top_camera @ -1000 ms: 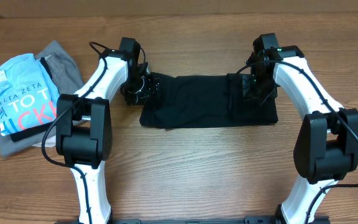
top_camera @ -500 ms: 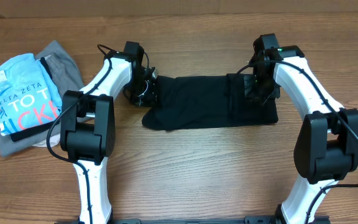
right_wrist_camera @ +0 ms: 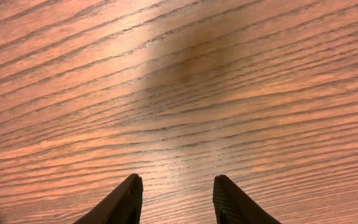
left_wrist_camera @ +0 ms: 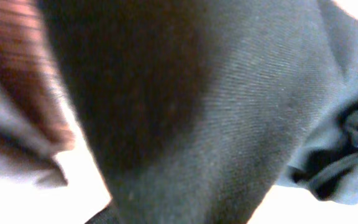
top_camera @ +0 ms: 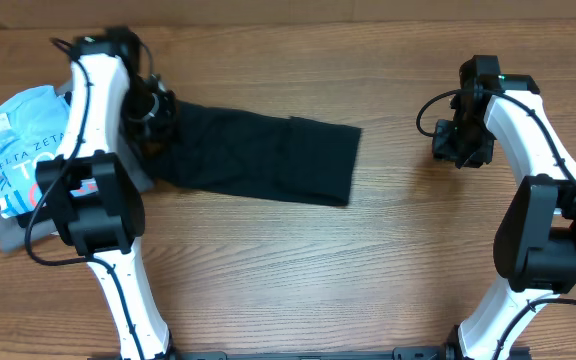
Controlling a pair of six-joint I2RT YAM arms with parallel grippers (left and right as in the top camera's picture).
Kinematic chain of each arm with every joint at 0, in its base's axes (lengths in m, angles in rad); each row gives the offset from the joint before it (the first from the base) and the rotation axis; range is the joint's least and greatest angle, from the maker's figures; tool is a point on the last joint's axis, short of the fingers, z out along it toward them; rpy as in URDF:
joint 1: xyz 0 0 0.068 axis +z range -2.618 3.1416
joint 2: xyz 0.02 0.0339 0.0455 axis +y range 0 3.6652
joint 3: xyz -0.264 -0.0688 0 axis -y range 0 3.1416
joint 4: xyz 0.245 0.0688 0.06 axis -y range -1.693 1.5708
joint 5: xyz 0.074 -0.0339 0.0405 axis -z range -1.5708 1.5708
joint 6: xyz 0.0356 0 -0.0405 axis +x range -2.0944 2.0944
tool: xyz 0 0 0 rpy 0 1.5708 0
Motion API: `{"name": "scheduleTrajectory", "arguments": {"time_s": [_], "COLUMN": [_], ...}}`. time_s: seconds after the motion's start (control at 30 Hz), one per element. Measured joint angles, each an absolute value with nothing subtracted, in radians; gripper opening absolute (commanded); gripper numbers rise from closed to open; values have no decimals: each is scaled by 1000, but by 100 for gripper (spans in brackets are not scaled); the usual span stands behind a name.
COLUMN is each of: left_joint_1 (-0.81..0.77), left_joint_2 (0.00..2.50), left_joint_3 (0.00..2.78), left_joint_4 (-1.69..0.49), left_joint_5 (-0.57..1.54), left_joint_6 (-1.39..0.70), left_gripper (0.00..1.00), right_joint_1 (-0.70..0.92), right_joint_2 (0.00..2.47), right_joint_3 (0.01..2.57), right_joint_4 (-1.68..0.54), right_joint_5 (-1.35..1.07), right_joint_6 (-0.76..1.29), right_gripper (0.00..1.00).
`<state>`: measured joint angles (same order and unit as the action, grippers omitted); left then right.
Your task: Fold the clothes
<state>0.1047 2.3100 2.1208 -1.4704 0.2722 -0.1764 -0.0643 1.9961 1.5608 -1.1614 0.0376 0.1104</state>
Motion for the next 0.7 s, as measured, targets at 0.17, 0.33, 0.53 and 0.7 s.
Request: {"name": "scheduleTrajectory", "arguments": {"time_s": [0.17,0.33,0.53,0.7], "left_joint_1": [89,-64,-307,-461], "left_joint_2": [2310,2310,2310,2310], "left_joint_3": [2289,2317,2317,2317], "left_joint_4": [-1563,-1542,-1413,-1316], "left_joint_5": [331,375,395,387], "left_joint_6": [-181,-190,-250,-293], "left_gripper": [6,5,8,15], "right_joint_1": [-58,-57,-57,-57], "right_joint_2": [1996,1996,1996,1996], "right_joint_3": [1561,1561,1561,1561], "right_joint_4": [-1163,-1171,-1180,-1182], "right_joint_5": [36,30,30,30], "right_joint_6": [108,107,108,105], "right_gripper": [41,41,41,41]}}
